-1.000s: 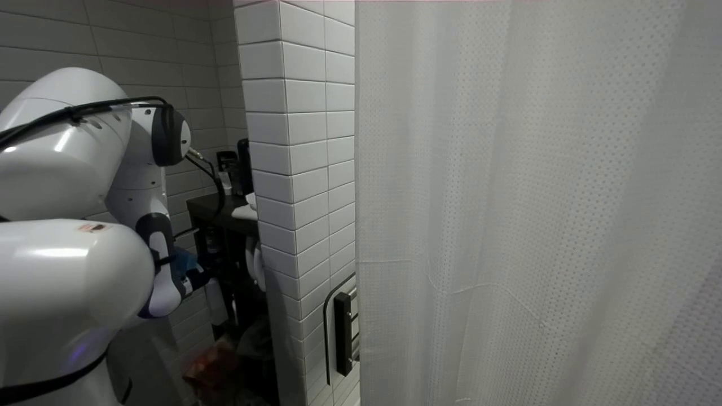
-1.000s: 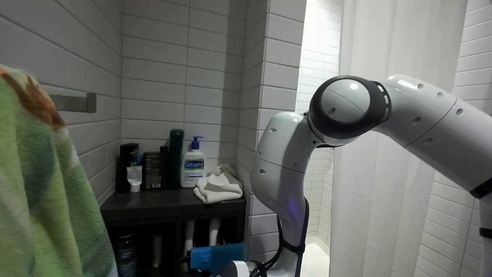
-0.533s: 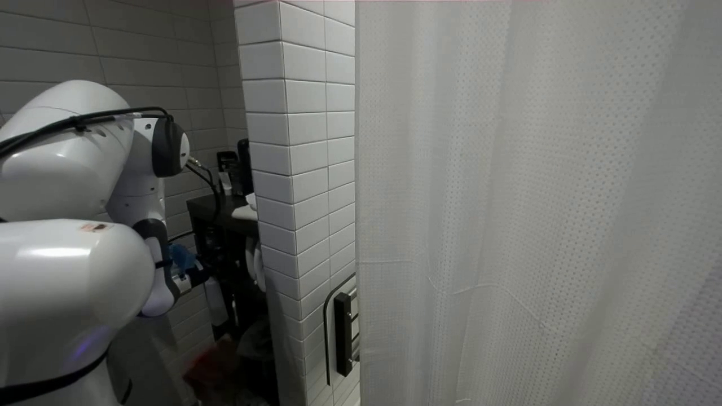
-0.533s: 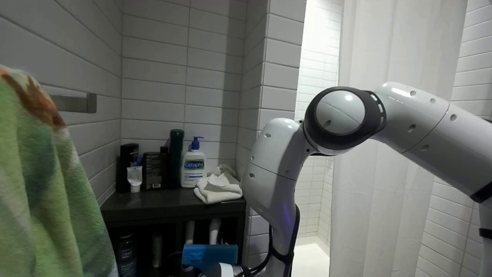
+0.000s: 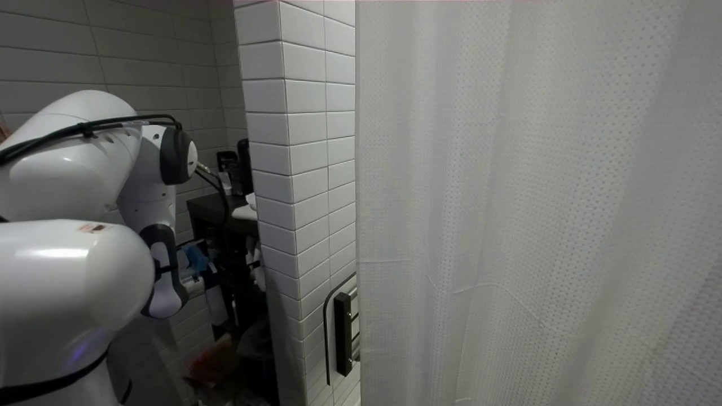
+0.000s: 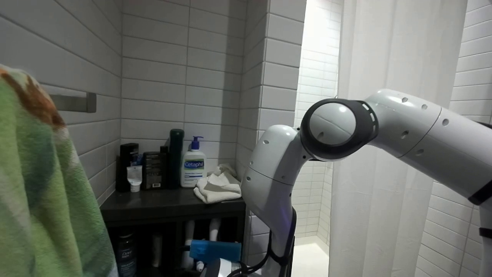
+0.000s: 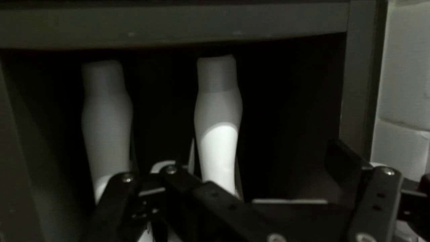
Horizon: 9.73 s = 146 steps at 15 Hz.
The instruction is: Move the first right bottle from the second shelf to the top shelf
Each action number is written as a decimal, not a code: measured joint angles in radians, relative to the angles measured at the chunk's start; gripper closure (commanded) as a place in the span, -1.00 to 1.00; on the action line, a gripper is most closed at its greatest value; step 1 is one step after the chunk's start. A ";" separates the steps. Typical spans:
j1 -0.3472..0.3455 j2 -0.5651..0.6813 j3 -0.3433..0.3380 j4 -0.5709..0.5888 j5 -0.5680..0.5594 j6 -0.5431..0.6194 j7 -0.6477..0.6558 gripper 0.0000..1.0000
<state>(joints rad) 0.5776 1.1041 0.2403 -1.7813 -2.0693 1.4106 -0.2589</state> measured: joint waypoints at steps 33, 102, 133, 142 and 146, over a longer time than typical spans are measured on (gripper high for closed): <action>0.012 0.017 -0.040 0.074 -0.068 0.111 -0.032 -1.00; 0.034 -0.028 -0.047 -0.065 -0.030 0.115 -0.105 0.88; -0.014 -0.415 -0.005 -0.695 -0.332 -0.191 0.302 0.88; -0.122 -0.649 0.047 -0.785 -0.493 -0.018 0.337 0.88; -0.119 -0.715 0.106 -0.763 -0.515 0.079 0.331 0.88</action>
<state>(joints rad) 0.4587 0.3891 0.3462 -2.5447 -2.5838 1.4900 0.0716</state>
